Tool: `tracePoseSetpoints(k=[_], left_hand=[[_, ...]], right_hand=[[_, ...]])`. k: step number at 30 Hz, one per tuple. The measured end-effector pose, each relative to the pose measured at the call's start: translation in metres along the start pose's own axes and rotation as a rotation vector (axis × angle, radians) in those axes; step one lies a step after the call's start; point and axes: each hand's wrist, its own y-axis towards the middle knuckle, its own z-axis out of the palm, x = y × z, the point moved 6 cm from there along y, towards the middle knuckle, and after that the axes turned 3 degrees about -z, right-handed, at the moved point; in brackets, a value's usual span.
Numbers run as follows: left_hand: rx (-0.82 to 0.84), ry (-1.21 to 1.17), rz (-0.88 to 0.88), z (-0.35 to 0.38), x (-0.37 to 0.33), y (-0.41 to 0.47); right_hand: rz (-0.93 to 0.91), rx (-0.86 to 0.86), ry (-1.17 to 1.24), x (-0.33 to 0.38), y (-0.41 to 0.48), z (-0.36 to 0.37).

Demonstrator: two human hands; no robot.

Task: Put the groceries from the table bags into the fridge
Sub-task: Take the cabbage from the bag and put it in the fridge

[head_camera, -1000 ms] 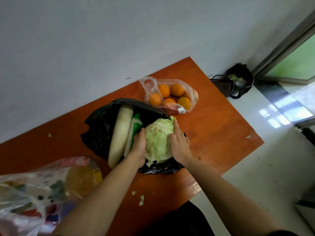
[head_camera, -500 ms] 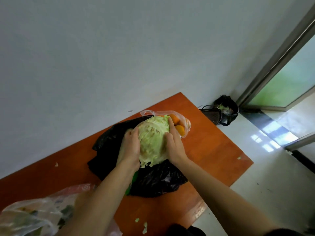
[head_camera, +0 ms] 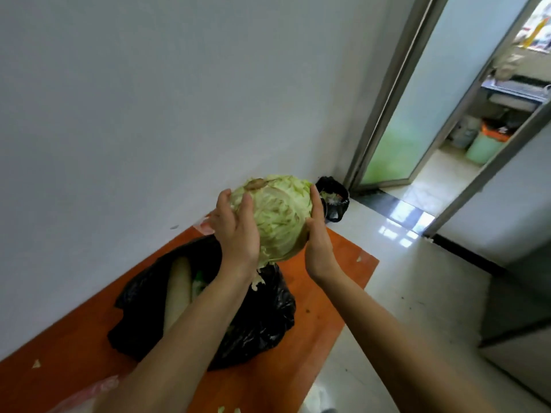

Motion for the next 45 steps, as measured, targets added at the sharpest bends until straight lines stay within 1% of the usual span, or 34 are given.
tracePoseSetpoints(k=[5,10,14,20,23,27,29,33,36,38,41,45], left_hand=[[0.240,0.004,0.065,0.087,-0.028,-0.057],[0.435,0.011,0.149,0.187,-0.060,-0.151],[0.602,-0.019,0.184,0.275,-0.069,-0.255],[0.848,-0.058,0.189,0.399,-0.071,-0.437],[0.909,-0.026,0.210,0.450,-0.072,-0.512],[0.998,0.003,0.261,0.517,-0.075,-0.583],[1.054,0.013,0.251,0.554,-0.073,-0.609],[1.130,0.010,0.285,0.633,-0.065,-0.645],[1.172,-0.025,0.274,0.697,-0.058,-0.661],[1.213,-0.076,0.273,0.743,-0.060,-0.674],[1.252,-0.110,0.256,0.821,-0.074,-0.690],[1.302,-0.133,0.290,0.918,-0.105,-0.714]], right_hand=[[-0.080,-0.201,-0.011,0.034,-0.030,-0.101],[-0.142,-0.414,0.011,0.075,-0.080,-0.228],[-0.260,-0.569,-0.049,0.110,-0.150,-0.344],[-0.347,-0.795,-0.119,0.141,-0.273,-0.522],[-0.371,-0.872,-0.146,0.156,-0.320,-0.597],[-0.385,-0.978,-0.175,0.165,-0.362,-0.684],[-0.403,-1.019,-0.168,0.165,-0.371,-0.724],[-0.431,-1.068,-0.168,0.159,-0.376,-0.807],[-0.456,-1.084,-0.186,0.150,-0.366,-0.870],[-0.468,-1.127,-0.204,0.148,-0.356,-0.915],[-0.469,-1.176,-0.218,0.156,-0.333,-0.989],[-0.489,-1.233,-0.250,0.178,-0.309,-1.079]])
